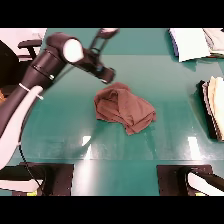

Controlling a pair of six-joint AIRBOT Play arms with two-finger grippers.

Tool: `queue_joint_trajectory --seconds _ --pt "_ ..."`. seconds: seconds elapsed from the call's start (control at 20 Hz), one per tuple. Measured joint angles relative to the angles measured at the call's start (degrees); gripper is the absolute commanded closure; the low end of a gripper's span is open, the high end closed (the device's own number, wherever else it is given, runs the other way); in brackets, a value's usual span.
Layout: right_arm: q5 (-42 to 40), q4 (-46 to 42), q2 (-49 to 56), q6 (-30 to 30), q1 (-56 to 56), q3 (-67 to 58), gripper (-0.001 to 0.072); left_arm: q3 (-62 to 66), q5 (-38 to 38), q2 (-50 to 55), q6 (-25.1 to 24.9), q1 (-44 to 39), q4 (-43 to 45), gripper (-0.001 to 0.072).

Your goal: Fold the shirts.

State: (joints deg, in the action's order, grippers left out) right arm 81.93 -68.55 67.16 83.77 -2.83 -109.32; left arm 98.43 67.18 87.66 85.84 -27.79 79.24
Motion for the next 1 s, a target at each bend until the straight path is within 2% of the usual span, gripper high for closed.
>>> queue_joint_trajectory --seconds 0.2,0.35,0.5,0.55,0.65,0.7,0.9,0.95,1.0 --pt "-0.11 0.02 0.0 0.02 0.02 3.02 0.0696 -12.57 -2.56 0.15 -0.87 8.74 -5.03 0.0153" --pt "-0.72 0.07 0.0 0.02 0.02 5.7 0.0696 -21.31 -8.96 1.03 -3.98 10.38 -8.37 0.0153" --pt "-0.83 0.07 0.0 0.02 0.02 8.59 0.0696 -24.92 -14.49 3.19 -6.43 10.27 -11.61 0.0155" --pt "-0.85 0.09 0.0 0.02 0.02 9.62 0.0696 -25.53 -15.85 3.78 -6.8 10.1 -12.46 0.0266" --pt "-0.83 0.11 -0.11 0.02 0.02 12.28 0.0695 -25.94 -18.25 4.52 -7.45 9.77 -13.77 0.0643" --pt "-0.76 0.11 -0.35 0.02 0.02 14.12 0.0696 -25.68 -18.73 4.74 -7.76 9.66 -14.12 0.0683" --pt "-0.7 0.09 -2.51 0.63 0.02 27.04 0.0694 -21.62 -18.73 5.11 -8.07 9.92 -14.58 0.0683" --pt "-0.87 0.17 -3.15 1.22 0.02 31.54 0.0652 -20.37 -18.32 5.14 -8.15 9.9 -14.75 0.0683" --pt "-1.27 0.98 -3.67 1.75 0.07 36.02 0.0393 -19.37 -17.9 5.16 -8.17 9.84 -14.8 0.0683"
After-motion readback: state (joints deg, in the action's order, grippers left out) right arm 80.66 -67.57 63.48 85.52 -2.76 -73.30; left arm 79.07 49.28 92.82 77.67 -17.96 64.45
